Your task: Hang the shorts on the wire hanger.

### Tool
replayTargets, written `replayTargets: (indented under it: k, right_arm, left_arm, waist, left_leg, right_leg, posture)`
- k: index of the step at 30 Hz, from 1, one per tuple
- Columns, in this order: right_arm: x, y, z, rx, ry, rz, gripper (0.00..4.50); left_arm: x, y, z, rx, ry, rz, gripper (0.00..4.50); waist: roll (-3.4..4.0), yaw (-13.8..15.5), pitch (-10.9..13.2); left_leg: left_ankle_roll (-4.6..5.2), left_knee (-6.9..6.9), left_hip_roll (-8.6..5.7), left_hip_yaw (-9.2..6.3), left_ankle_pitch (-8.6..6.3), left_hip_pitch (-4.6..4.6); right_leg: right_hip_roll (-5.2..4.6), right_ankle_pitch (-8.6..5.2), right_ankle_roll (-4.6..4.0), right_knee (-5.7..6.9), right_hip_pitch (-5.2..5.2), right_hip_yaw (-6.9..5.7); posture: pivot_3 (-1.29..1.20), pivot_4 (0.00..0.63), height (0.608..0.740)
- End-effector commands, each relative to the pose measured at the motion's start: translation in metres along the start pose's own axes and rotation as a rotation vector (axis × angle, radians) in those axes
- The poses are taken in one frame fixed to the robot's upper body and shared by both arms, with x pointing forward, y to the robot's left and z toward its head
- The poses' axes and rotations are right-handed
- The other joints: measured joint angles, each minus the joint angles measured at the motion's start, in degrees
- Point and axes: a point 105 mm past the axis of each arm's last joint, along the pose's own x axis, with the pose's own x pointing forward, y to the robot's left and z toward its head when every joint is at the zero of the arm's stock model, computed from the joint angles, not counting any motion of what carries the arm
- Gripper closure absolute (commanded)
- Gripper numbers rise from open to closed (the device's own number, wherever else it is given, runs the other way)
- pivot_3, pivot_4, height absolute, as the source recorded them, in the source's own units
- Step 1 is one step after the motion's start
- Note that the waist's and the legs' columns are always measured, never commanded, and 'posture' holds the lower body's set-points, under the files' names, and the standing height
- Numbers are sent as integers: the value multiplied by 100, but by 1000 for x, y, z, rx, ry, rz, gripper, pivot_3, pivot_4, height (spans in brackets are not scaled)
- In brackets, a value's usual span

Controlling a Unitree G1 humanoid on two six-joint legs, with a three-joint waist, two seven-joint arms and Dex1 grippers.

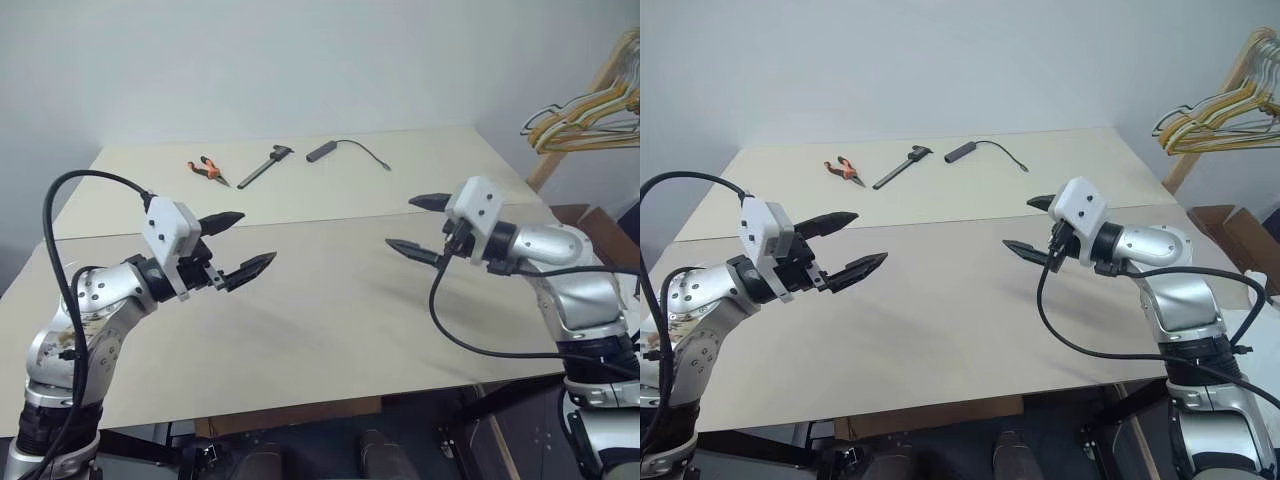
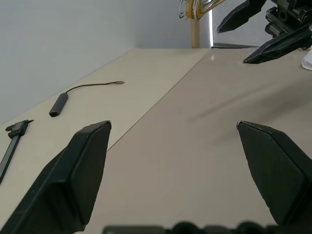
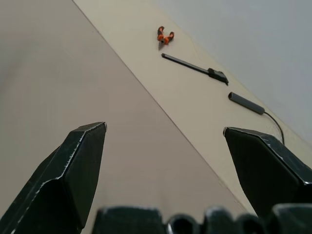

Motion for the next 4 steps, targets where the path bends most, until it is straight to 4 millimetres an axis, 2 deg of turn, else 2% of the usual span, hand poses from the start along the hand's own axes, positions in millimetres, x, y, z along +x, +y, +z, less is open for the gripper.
replayTargets:
  k: [1, 4]
  right_arm:
    - [-8, -4, 16, -48, -28, -15, 46]
    - [-9, -3, 17, -50, -24, -15, 46]
  left_arm:
    - [1, 0, 6, 31, -22, -7, 0]
    - [2, 2, 6, 29, -23, -5, 0]
  waist:
    - [0, 12, 0]
    - [0, 14, 0]
  left_leg:
    - [0, 0, 0, 1, 0, -1]
    - [0, 0, 0, 2, 0, 0]
  right_leg:
    - [0, 1, -1, 1, -2, 1]
    - [1, 1, -1, 2, -2, 1]
  posture:
    - [22, 49, 740]
    - [17, 51, 740]
